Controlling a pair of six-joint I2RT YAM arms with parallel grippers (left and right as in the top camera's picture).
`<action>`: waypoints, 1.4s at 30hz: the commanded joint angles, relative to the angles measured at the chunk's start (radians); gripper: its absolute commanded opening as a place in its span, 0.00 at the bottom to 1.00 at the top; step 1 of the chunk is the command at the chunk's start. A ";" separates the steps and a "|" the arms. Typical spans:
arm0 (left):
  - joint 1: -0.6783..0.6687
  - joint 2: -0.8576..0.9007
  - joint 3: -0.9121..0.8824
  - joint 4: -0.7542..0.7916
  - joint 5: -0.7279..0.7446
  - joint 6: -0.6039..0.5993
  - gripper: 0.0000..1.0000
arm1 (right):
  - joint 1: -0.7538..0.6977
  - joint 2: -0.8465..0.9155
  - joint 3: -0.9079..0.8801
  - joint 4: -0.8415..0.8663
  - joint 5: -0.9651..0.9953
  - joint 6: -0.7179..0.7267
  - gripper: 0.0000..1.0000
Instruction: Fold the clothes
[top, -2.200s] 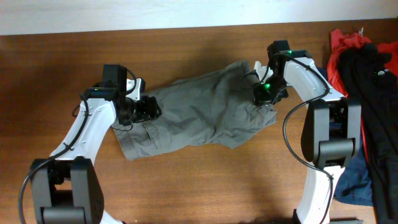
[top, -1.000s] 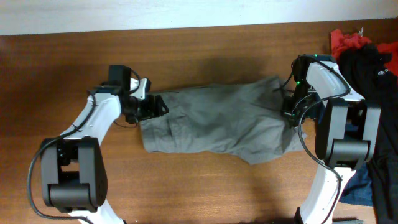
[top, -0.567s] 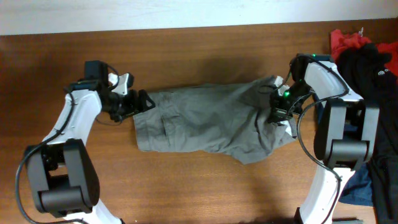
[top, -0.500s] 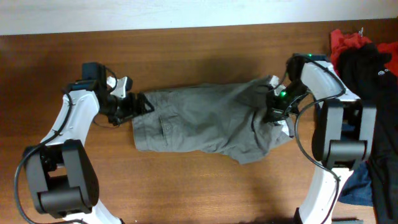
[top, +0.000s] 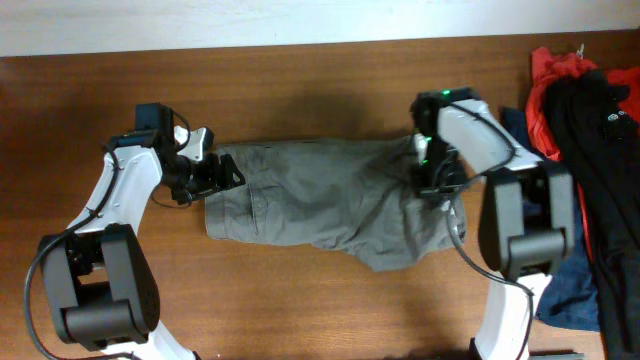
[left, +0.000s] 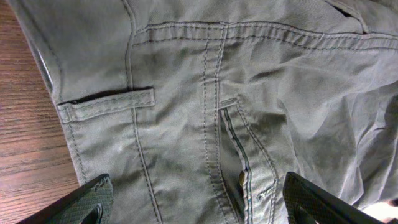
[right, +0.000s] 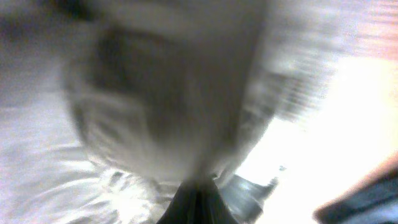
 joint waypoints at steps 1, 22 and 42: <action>0.002 -0.027 -0.010 0.009 0.000 0.027 0.87 | -0.104 -0.133 0.046 -0.006 0.158 0.111 0.09; 0.002 -0.027 -0.010 0.016 0.000 0.027 0.87 | -0.180 -0.049 0.030 0.606 -0.430 -0.224 0.51; 0.002 -0.027 -0.010 0.006 0.000 0.027 0.87 | -0.257 -0.122 0.060 0.560 -0.442 -0.228 0.06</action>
